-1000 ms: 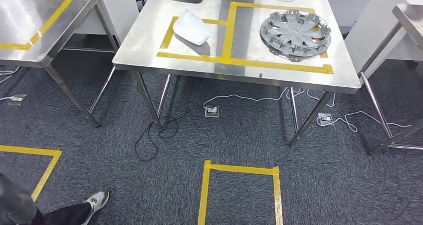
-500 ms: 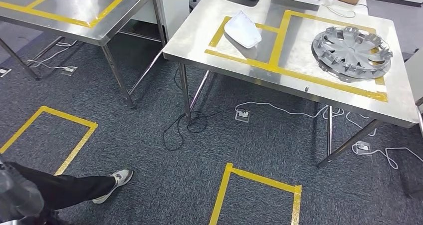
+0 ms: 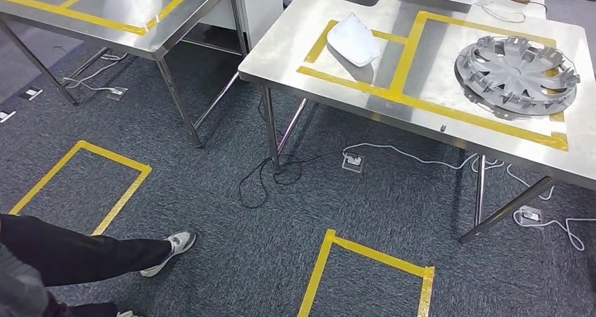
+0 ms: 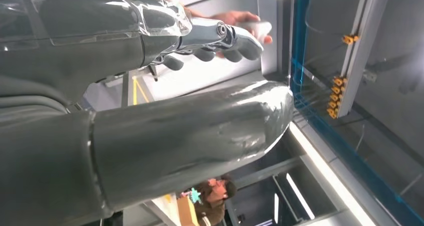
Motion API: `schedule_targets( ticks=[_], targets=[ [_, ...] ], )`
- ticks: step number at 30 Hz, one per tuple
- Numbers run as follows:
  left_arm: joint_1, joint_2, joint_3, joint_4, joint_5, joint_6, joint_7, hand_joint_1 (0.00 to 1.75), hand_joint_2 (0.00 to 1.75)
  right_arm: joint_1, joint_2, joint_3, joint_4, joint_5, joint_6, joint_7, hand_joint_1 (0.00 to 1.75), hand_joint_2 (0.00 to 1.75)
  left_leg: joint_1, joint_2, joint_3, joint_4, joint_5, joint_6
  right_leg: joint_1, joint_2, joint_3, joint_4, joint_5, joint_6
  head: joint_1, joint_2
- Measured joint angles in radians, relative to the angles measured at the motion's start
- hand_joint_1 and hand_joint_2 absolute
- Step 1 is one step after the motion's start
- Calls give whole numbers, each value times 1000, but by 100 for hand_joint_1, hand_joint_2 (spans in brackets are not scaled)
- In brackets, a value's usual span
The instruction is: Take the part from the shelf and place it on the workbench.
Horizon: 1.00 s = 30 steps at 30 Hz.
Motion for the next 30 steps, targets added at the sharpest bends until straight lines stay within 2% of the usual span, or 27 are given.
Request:
schedule_targets(
  ticks=[1, 2, 3, 4, 6, 8, 9, 10, 11, 12, 13, 14, 16, 17, 18, 19, 20, 21, 22, 23, 24, 25, 26, 27, 28, 29, 30],
  targets=[
    [-1, 0, 1, 0, 1, 0, -2, 0, 0, 0, 1, 0, 0, 0, 1, 0, 0, 0, -8, 19, 31, -60, 19, 11, 3, -5, 3, -1, -1, 3, -3, 0],
    [-1, -1, 3, 0, 2, 0, -4, 0, 0, 2, 2, 0, 0, 0, 2, 0, 0, 0, -13, 31, 48, -93, 27, 19, 6, -13, 6, -2, -3, 5, -3, 0],
    [-1, -1, 5, 0, 3, 0, -6, 0, 0, 3, 3, 0, 0, 0, 3, 0, 0, 0, -15, 25, 53, -109, 30, 23, 9, -22, 8, -3, -4, 9, -3, 0],
    [-1, -1, 6, 1, 4, 0, -7, 0, 0, 4, 3, 0, 0, 0, 4, 0, 0, 0, -13, 9, 55, -115, 35, 26, 10, -32, 8, -4, -6, 13, -3, 0],
    [0, -3, 8, 1, 5, 0, -9, 0, 0, 3, 2, 0, 0, 0, 4, -1, 0, 0, -6, -19, 57, -123, 46, 30, 9, -17, -2, 26, -34, 25, 0, 0],
    [0, -6, 10, 2, 7, 0, -12, 0, 0, 4, 0, 0, 0, 0, 5, -1, 0, 0, 1, -48, 55, -126, 54, 34, 5, 19, -56, 153, -108, 37, 7, 0],
    [0, -7, 11, 2, 8, 0, -14, 0, 0, 6, 0, 0, 0, 0, 6, -1, 0, 0, 2, -63, 54, -126, 56, 37, 3, 28, -95, 241, -147, 40, 12, 0],
    [1, -8, 12, 2, 9, 0, -16, 0, 0, 8, -1, 0, 0, 0, 6, -1, 0, 0, 4, -77, 54, -126, 56, 38, 1, 30, -128, 313, -172, 42, 16, 0],
    [2, -9, 13, 3, 11, 0, -18, 0, 0, 9, -1, 0, 0, 0, 7, -1, 0, 0, 5, -92, 55, -126, 57, 38, -1, 31, -147, 350, -176, 43, 21, 0],
    [3, -10, 13, 3, 13, 0, -19, 0, 0, 9, -1, 0, 0, 0, 7, -1, 0, 0, 6, -105, 57, -126, 56, 37, -1, 32, -150, 350, -161, 43, 24, 0],
    [5, -10, 14, 3, 15, 0, -19, 0, 0, 7, -2, 0, 0, 0, 8, -1, 0, 0, 7, -118, 60, -126, 56, 35, -1, 36, -130, 299, -123, 42, 28, 0],
    [5, -11, 14, 3, 17, 0, -20, 0, 0, 5, -2, 0, 0, 0, 8, -1, 0, 0, 8, -130, 64, -126, 54, 33, -2, 48, -98, 221, -78, 41, 30, 0],
    [7, -12, 15, 3, 19, 0, -22, 0, 0, 2, -2, 0, 0, 1, 9, -1, 0, 0, 7, -152, 68, -121, 48, 23, -6, 90, -32, 58, -5, 36, 36, 0],
    [8, -12, 15, 3, 20, 0, -23, 0, 0, 1, -2, 0, 0, 1, 9, 0, 0, 0, 5, -161, 66, -120, 45, 19, -7, 106, -15, 15, 7, 34, 38, 0],
    [10, -12, 15, 2, 20, 0, -24, 0, 0, 0, -2, 0, 0, 1, 9, 0, 0, 0, 4, -170, 64, -119, 43, 14, -8, 110, -8, -4, 9, 30, 38, 0],
    [12, -12, 15, 2, 20, 0, -26, 0, 0, -1, -1, 0, 0, 1, 9, 0, 0, 0, 5, -178, 62, -119, 42, 9, -9, 103, -5, -8, 8, 25, 36, 0],
    [14, -12, 15, 2, 21, 0, -27, 0, 0, -2, 0, 0, 0, 1, 9, 0, 0, 0, 5, -172, 59, -116, 38, 5, -10, 94, -4, -9, 9, 20, 34, 0],
    [16, -13, 15, 1, 21, 0, -28, 0, 0, -4, 0, 0, 0, 2, 8, 0, 0, 0, 5, -149, 51, -99, 25, 0, -11, 85, -3, -11, 11, 14, 31, 0],
    [17, -13, 15, 1, 22, 0, -28, 0, 0, -5, 1, 0, 0, 2, 8, 0, 0, 0, 5, -119, 30, -57, -3, -6, -12, 76, -3, -13, 13, 10, 26, 0],
    [17, -13, 15, 1, 22, 0, -29, 0, 0, -5, 1, 0, 0, 2, 8, 0, 0, 0, 7, -85, -2, 11, -42, -13, -12, 66, -3, -15, 14, 6, 20, 0],
    [17, -14, 15, 1, 23, 0, -29, 0, 0, -3, 1, 0, 0, 2, 9, 0, 0, 0, 10, -64, -45, 95, -85, -20, -12, 57, -4, -15, 14, 4, 13, 0],
    [18, -14, 15, 2, 23, 0, -29, 0, 0, -1, 0, 0, 1, 2, 9, 0, 0, 0, 14, -56, -87, 178, -119, -25, -12, 46, -4, -15, 13, 4, 8, 0],
    [19, -14, 15, 2, 23, 0, -29, 0, 0, 1, 0, 0, 1, 2, 9, 0, 0, 0, 17, -55, -114, 228, -132, -27, -11, 36, -4, -15, 13, 3, 5, 0],
    [19, -15, 15, 2, 23, 0, -29, 0, 0, 2, -1, 0, 1, 2, 9, 0, 0, 0, 19, -55, -120, 236, -123, -27, -11, 27, -4, -15, 12, 3, 2, 0],
    [19, -15, 15, 2, 23, 0, -29, 0, 0, 2, -1, 0, 1, 2, 9, 0, 0, 0, 19, -52, -101, 196, -94, -25, -10, 20, -3, -15, 11, 4, 0, 0],
    [19, -15, 15, 2, 24, 0, -29, 0, 0, 1, -1, 0, 1, 2, 9, 0, 0, 0, 17, -39, -62, 119, -54, -19, -9, 14, -1, -15, 11, 5, -1, 0],
    [19, -15, 15, 2, 24, 0, -29, 0, 0, 0, -1, 0, 0, 2, 9, 0, 0, 0, 12, -11, -13, 30, -19, -11, -9, 9, 2, -16, 10, 7, -1, 0]
  ],
)
